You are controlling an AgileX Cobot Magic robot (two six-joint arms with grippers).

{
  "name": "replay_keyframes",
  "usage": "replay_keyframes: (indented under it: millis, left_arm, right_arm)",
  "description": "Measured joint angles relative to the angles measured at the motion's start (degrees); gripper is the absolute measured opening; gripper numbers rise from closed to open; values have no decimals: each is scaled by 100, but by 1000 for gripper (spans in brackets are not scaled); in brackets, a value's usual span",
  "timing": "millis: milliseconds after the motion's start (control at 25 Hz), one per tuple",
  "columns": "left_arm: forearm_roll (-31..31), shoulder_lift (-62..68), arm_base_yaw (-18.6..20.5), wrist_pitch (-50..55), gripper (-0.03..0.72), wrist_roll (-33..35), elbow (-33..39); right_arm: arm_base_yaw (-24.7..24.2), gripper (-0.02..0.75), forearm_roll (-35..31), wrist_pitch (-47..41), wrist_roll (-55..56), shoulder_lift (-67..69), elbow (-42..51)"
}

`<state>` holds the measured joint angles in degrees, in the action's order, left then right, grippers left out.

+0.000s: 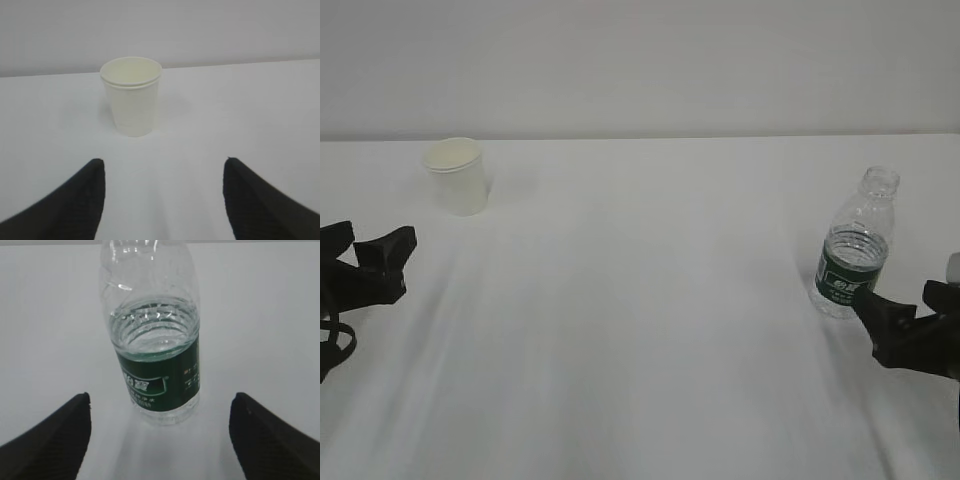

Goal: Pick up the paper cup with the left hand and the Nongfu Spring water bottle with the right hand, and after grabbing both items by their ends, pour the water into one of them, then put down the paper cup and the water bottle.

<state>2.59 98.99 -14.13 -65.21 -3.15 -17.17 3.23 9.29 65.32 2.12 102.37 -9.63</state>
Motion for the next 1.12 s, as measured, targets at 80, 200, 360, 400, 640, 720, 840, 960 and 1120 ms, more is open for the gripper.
replay_keyframes:
  millis: [80,200,360,400,640,720,840,960,1120]
  left_arm:
    - [88,0,0,0,537,0,0]
    - [124,0,0,0,537,0,0]
    - [151,0,0,0,537,0,0]
    - [151,0,0,0,537,0,0]
    - [151,0,0,-11,538,0,0]
    - [151,0,0,-11,538,0,0]
    - [151,0,0,-11,538,0,0]
    - [153,0,0,-11,538,0,0]
    - [163,0,0,-11,538,0,0]
  right_arm:
    - [0,653,-8,8,-10,151,-169]
    - [0,653,-8,12,-12,369,-465]
    - [0,653,-14,24,-12,686,-752]
    - [0,653,-14,24,-12,767,-816]
    - [0,653,-3,35,0,1150,-1162]
    - [0,653,19,35,36,1270,-1273]
    - [0,653,54,35,90,1410,-1419]
    - [0,653,88,35,125,1559,-1604]
    - [0,653,122,35,240,1726,-1809]
